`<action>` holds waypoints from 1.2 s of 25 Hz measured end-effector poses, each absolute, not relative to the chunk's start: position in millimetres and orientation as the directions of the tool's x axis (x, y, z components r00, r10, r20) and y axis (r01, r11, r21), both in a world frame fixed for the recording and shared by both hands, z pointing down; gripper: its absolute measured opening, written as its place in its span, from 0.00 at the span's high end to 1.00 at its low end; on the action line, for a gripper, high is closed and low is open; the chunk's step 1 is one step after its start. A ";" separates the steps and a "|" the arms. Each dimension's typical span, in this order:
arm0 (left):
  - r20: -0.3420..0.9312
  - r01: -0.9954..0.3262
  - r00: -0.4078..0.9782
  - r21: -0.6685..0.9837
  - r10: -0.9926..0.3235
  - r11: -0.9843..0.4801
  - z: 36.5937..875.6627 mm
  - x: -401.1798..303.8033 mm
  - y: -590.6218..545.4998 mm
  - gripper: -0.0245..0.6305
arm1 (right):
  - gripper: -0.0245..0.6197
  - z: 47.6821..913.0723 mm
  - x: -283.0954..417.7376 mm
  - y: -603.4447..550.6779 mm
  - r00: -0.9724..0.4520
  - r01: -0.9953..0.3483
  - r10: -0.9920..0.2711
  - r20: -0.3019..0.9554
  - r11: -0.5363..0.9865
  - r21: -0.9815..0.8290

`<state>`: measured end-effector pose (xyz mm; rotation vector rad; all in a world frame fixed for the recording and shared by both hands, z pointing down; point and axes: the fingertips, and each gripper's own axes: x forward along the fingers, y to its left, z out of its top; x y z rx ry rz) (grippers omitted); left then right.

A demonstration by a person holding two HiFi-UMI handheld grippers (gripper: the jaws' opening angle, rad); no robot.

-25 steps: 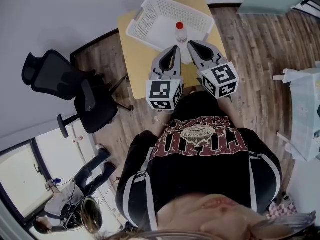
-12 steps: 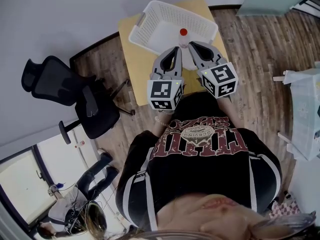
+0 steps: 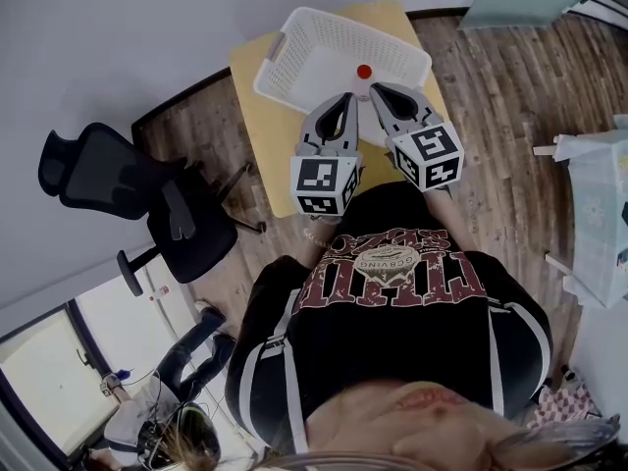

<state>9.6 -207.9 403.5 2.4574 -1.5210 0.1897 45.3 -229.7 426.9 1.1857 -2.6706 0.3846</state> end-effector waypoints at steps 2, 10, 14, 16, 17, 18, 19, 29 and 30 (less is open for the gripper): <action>0.240 -0.891 0.454 0.142 -0.858 -0.431 404.9 7.6 -210.3 0.90 | 0.94 429.8 43.2 -232.3 -0.654 -0.752 -0.699 0.289 0.640 -0.155; 0.252 -0.887 0.461 0.157 -0.851 -0.434 410.6 -3.3 -218.6 0.90 | 0.94 448.1 38.3 -244.6 -0.618 -0.776 -0.701 0.356 0.616 -0.135; 0.259 -0.888 0.458 0.164 -0.850 -0.429 414.5 -9.1 -223.0 0.90 | 0.93 458.5 36.8 -251.6 -0.602 -0.785 -0.697 0.389 0.606 -0.130; 0.262 -0.889 0.458 0.168 -0.850 -0.427 416.2 -11.0 -224.4 0.90 | 0.93 463.1 36.5 -254.3 -0.594 -0.789 -0.695 0.404 0.602 -0.124; 0.263 -0.889 0.457 0.170 -0.850 -0.426 416.8 -12.0 -225.2 0.90 | 0.93 464.9 36.4 -255.8 -0.590 -0.790 -0.695 0.411 0.601 -0.118; 0.264 -0.889 0.457 0.171 -0.850 -0.425 417.4 -13.3 -225.9 0.90 | 0.93 466.6 36.0 -257.4 -0.586 -0.792 -0.695 0.417 0.600 -0.113; 0.265 -0.889 0.456 0.173 -0.850 -0.423 418.1 -15.0 -226.7 0.90 | 0.93 468.4 35.5 -259.0 -0.582 -0.793 -0.694 0.424 0.599 -0.108; 0.277 -0.895 0.443 0.196 -0.853 -0.401 429.6 -43.7 -239.2 0.90 | 0.93 494.3 22.8 -280.0 -0.540 -0.803 -0.676 0.501 0.593 -0.065; 0.279 -0.896 0.441 0.198 -0.853 -0.398 431.5 -46.8 -240.3 0.90 | 0.93 497.5 21.3 -281.9 -0.537 -0.803 -0.674 0.507 0.592 -0.065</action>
